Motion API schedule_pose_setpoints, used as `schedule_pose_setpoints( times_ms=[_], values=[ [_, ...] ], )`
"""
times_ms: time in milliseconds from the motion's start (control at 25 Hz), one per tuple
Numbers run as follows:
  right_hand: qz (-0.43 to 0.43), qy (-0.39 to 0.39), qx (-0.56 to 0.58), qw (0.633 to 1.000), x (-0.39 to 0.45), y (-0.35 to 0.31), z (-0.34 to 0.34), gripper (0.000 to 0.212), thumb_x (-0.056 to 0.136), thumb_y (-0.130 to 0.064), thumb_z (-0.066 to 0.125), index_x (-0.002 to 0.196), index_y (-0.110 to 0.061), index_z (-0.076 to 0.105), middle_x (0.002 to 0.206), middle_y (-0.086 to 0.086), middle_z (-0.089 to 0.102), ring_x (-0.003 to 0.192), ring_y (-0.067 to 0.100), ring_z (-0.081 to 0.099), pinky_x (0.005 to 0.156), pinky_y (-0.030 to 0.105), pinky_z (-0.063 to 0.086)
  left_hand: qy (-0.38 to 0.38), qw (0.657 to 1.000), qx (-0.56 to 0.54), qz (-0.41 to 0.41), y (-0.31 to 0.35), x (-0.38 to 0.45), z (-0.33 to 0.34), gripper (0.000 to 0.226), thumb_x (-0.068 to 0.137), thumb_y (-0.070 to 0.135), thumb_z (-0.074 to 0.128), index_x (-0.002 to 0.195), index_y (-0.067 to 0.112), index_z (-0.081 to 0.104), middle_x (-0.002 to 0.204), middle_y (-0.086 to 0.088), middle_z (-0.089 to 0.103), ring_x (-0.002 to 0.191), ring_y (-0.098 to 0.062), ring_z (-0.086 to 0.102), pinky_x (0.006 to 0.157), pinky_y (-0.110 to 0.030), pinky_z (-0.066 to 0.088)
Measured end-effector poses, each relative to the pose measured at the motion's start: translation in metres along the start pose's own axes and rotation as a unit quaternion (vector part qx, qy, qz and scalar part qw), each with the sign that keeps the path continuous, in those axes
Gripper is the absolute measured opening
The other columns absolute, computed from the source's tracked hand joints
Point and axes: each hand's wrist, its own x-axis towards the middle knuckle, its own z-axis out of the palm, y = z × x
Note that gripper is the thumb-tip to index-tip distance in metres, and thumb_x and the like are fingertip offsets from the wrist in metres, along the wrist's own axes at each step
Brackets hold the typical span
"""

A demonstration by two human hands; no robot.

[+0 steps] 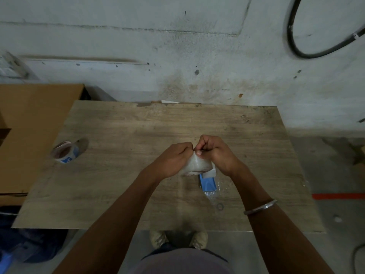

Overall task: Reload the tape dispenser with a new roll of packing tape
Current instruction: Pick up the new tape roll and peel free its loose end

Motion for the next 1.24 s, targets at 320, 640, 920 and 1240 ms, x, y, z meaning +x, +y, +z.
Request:
schedule_pose_setpoints(
  times_ms=[320, 640, 920, 1240],
  values=[
    [0.003, 0.01, 0.011, 1.0, 0.001, 0.005, -0.001, 0.006, 0.069, -0.006, 0.063, 0.069, -0.011, 0.06, 0.064, 0.0, 0.061, 0.062, 0.01, 0.055, 0.062, 0.025, 0.044, -0.001, 1.0, -0.02, 0.021, -0.01, 0.001, -0.001, 0.033, 0.094, 0.025, 0.037, 0.079, 0.004, 0.058, 0.072, -0.002, 0.055, 0.066, -0.011, 0.047, 0.062, -0.031, 0.036],
    [0.027, -0.007, -0.029, 0.999, 0.005, 0.0, -0.001, 0.006, 0.068, -0.009, 0.064, 0.07, -0.014, 0.062, 0.066, 0.0, 0.064, 0.065, 0.014, 0.059, 0.064, 0.03, 0.047, -0.049, 0.998, -0.008, -0.028, -0.006, -0.004, 0.004, 0.012, 0.092, 0.029, 0.06, 0.093, 0.018, 0.062, 0.081, 0.006, 0.062, 0.069, -0.005, 0.056, 0.061, -0.022, 0.043],
    [0.053, -0.015, -0.022, 0.998, 0.007, 0.002, 0.001, 0.013, 0.071, -0.002, 0.065, 0.068, -0.014, 0.062, 0.068, 0.004, 0.062, 0.068, 0.02, 0.055, 0.067, 0.033, 0.043, -0.054, 0.994, -0.09, -0.044, -0.007, -0.012, 0.004, 0.014, 0.094, 0.015, 0.05, 0.082, 0.02, 0.055, 0.079, 0.006, 0.053, 0.07, -0.006, 0.048, 0.063, -0.024, 0.038],
    [0.078, -0.049, -0.013, 0.996, -0.002, -0.007, -0.002, 0.019, 0.074, -0.014, 0.07, 0.091, -0.01, 0.063, 0.082, 0.009, 0.07, 0.076, 0.017, 0.064, 0.069, 0.027, 0.049, -0.069, 0.993, -0.087, -0.046, -0.009, -0.007, -0.013, 0.021, 0.08, 0.031, 0.048, 0.084, 0.014, 0.059, 0.081, 0.003, 0.055, 0.075, -0.01, 0.051, 0.069, -0.031, 0.04]
  ],
)
